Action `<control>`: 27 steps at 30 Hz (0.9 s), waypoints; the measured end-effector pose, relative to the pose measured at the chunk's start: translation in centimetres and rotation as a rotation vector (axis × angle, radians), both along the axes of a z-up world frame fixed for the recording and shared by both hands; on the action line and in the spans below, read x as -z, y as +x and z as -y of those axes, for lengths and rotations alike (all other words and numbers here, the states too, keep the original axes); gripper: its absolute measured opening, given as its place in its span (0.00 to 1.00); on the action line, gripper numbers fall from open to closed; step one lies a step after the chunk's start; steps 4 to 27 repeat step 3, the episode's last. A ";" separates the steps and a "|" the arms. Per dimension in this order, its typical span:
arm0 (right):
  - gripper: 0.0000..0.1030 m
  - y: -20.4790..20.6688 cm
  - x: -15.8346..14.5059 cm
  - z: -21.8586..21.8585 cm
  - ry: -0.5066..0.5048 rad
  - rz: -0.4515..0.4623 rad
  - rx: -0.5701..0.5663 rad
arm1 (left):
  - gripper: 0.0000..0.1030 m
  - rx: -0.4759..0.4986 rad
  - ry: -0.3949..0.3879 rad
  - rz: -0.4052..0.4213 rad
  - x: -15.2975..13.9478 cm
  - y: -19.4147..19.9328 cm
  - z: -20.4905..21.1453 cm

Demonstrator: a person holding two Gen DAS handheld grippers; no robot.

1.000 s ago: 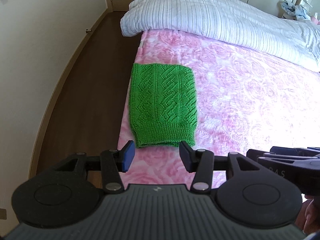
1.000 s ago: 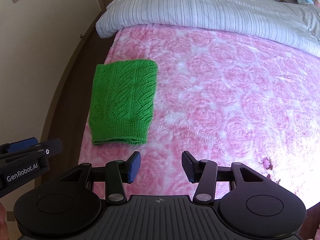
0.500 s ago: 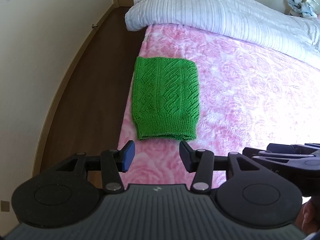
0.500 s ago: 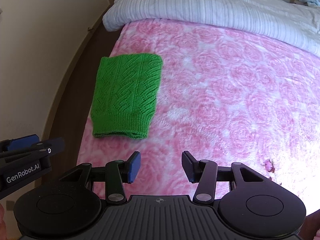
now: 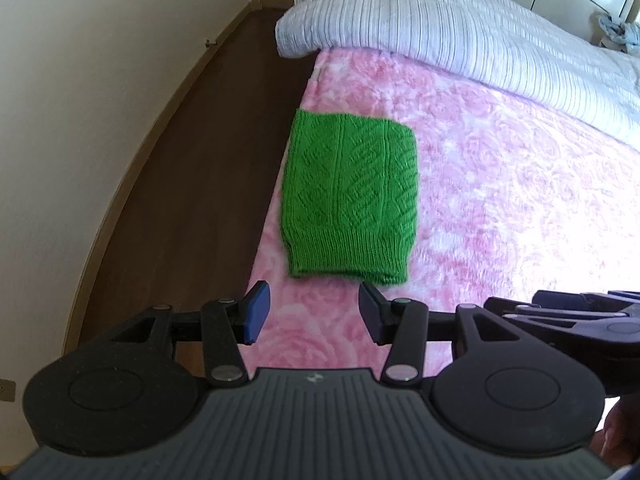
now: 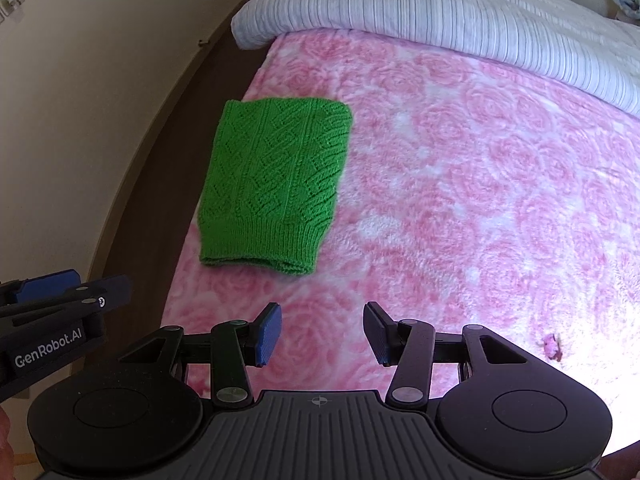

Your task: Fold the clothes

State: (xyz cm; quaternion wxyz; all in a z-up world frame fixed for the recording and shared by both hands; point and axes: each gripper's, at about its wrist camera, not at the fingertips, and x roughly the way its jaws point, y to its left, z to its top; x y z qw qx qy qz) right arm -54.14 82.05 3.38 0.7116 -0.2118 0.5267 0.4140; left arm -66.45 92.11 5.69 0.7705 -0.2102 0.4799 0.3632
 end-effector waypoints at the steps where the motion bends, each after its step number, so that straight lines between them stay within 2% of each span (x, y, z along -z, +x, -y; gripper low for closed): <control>1: 0.48 0.2 -0.1 -0.1 0.002 0.003 0.004 | 0.43 0.005 0.008 0.005 -0.1 0.1 -0.1; 27: 0.48 0.4 -0.4 -0.4 0.007 0.013 0.012 | 0.43 0.014 0.020 0.013 -0.4 0.3 -0.4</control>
